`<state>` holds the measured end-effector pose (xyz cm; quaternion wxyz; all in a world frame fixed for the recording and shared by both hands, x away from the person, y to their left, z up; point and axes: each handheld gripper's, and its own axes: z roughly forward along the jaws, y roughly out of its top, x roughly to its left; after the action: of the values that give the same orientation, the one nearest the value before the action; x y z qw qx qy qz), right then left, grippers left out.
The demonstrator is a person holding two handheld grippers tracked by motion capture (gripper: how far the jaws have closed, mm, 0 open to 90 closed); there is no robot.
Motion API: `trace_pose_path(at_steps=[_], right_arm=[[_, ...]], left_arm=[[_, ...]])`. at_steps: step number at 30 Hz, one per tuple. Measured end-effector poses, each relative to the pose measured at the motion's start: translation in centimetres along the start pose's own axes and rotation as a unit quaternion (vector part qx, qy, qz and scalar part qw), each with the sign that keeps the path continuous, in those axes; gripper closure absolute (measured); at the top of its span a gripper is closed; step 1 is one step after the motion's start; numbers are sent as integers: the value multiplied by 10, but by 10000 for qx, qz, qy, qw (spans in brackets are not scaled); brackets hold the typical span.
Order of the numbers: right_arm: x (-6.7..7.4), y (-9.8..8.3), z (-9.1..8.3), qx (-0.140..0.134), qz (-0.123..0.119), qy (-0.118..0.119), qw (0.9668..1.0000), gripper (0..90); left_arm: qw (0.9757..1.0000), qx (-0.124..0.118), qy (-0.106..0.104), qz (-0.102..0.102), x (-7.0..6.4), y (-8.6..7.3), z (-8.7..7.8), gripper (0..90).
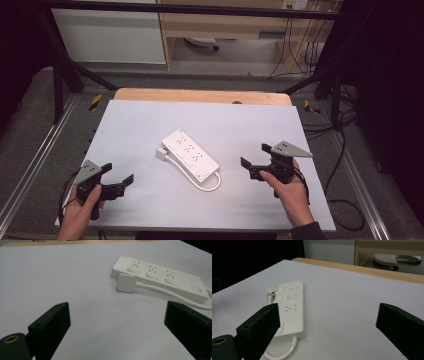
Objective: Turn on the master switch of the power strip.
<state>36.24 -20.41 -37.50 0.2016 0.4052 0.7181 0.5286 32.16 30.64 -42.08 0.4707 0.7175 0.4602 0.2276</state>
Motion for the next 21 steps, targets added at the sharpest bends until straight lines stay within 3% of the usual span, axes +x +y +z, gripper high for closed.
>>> trace_pose_path(at_steps=[10, 14, 21], right_arm=[[6, 10, 9, -4, 15, 17, 10000, 70], [9, 13, 14, 0, -49, -115, 9999, 44], [14, 14, 21, 67, -57, 1, 10000, 69]], left_arm=[[10000, 13, 6, 19, 0, 0, 0, 67], [10000, 22, 2, 27, 0, 0, 0, 67], [10000, 33, -11, 41, 0, 0, 1, 67]])
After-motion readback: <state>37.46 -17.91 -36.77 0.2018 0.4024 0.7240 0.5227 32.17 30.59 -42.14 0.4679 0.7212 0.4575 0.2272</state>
